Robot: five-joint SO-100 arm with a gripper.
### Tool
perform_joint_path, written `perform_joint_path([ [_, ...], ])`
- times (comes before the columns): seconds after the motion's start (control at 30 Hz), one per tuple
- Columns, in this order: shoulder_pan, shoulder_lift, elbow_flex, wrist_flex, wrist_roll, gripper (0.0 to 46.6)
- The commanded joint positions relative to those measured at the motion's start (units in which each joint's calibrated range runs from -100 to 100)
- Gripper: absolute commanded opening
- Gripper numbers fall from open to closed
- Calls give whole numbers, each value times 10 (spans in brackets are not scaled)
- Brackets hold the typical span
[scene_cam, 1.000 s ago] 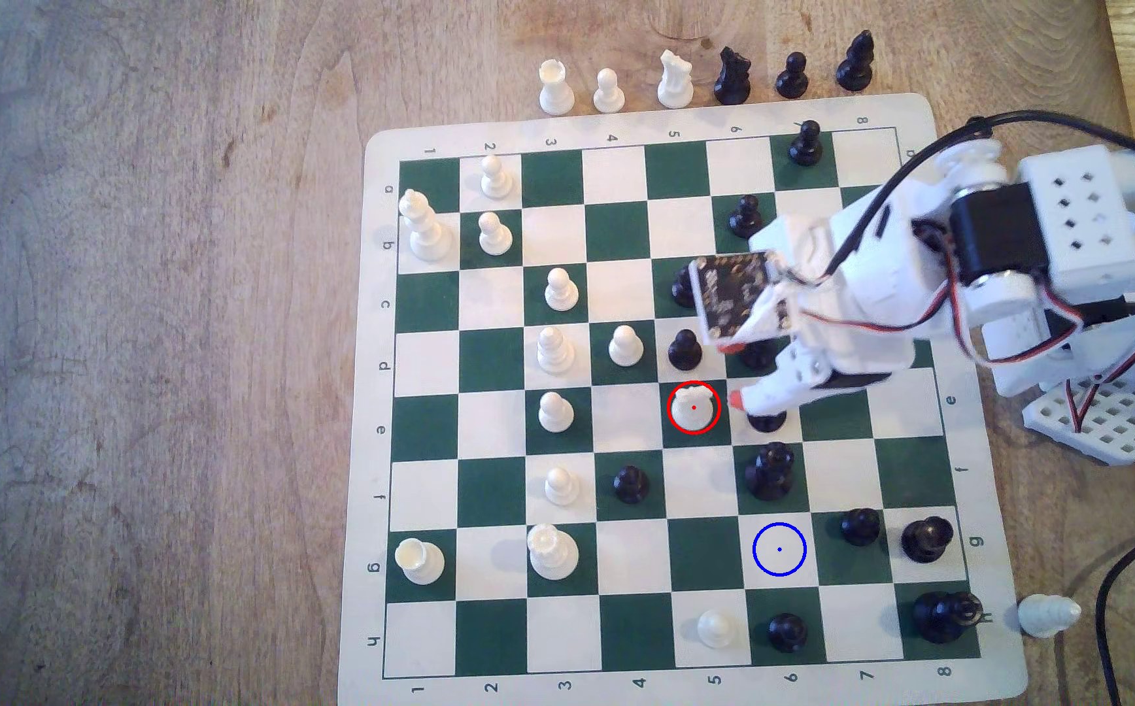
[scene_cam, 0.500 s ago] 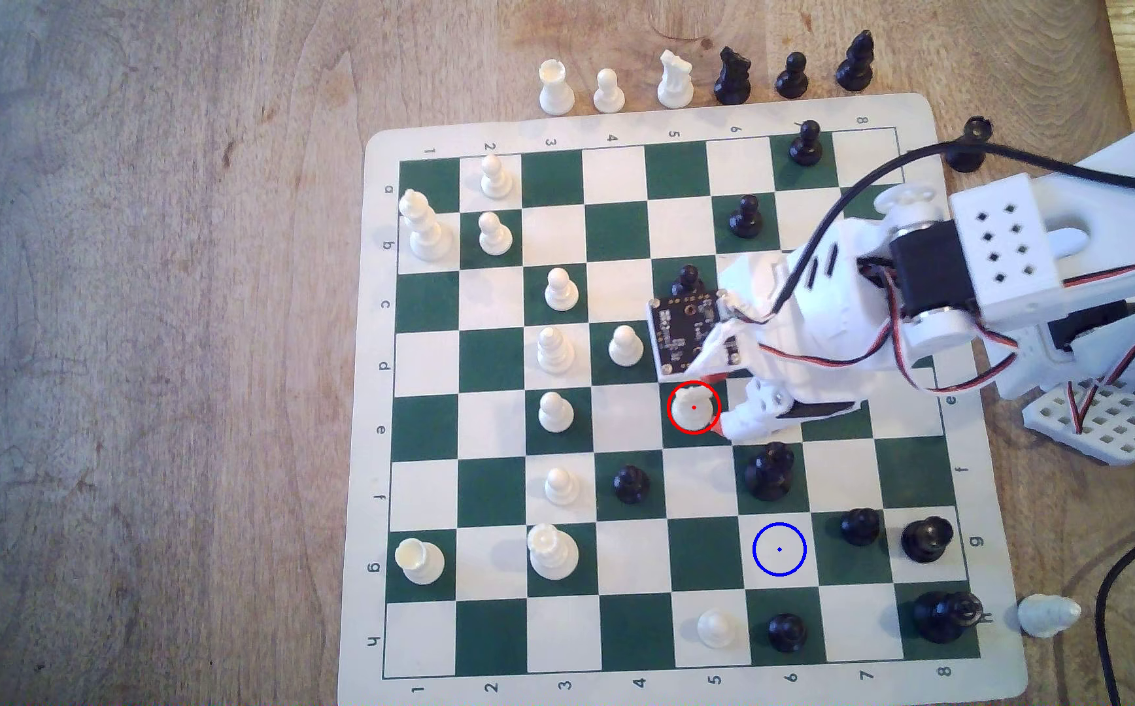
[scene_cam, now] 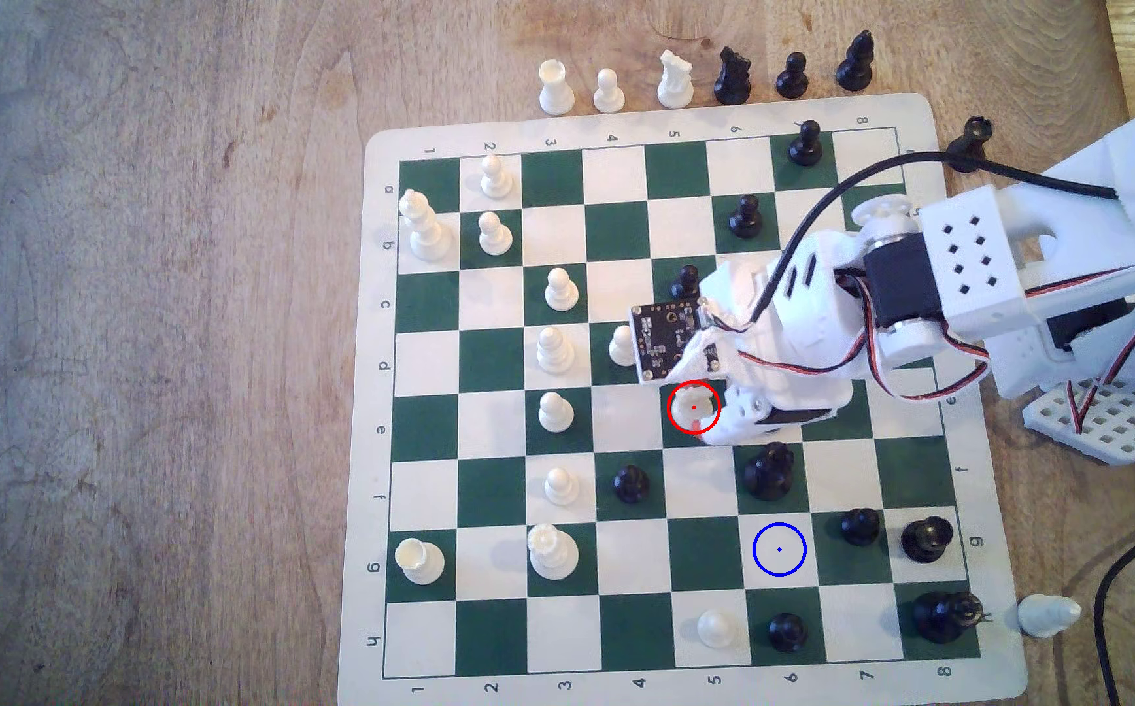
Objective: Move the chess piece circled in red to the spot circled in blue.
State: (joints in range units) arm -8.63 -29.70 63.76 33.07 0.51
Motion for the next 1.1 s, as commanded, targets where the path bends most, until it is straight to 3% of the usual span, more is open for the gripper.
perform_joint_path([
  [0.0,0,1,-56,-12,-2,96],
  [0.13,-5,0,-56,-8,0,4],
  [0.43,-5,-24,-66,-2,-6,4],
  [0.73,-6,-171,-112,103,-22,4],
  [1.07,-102,-271,-108,200,-36,4],
])
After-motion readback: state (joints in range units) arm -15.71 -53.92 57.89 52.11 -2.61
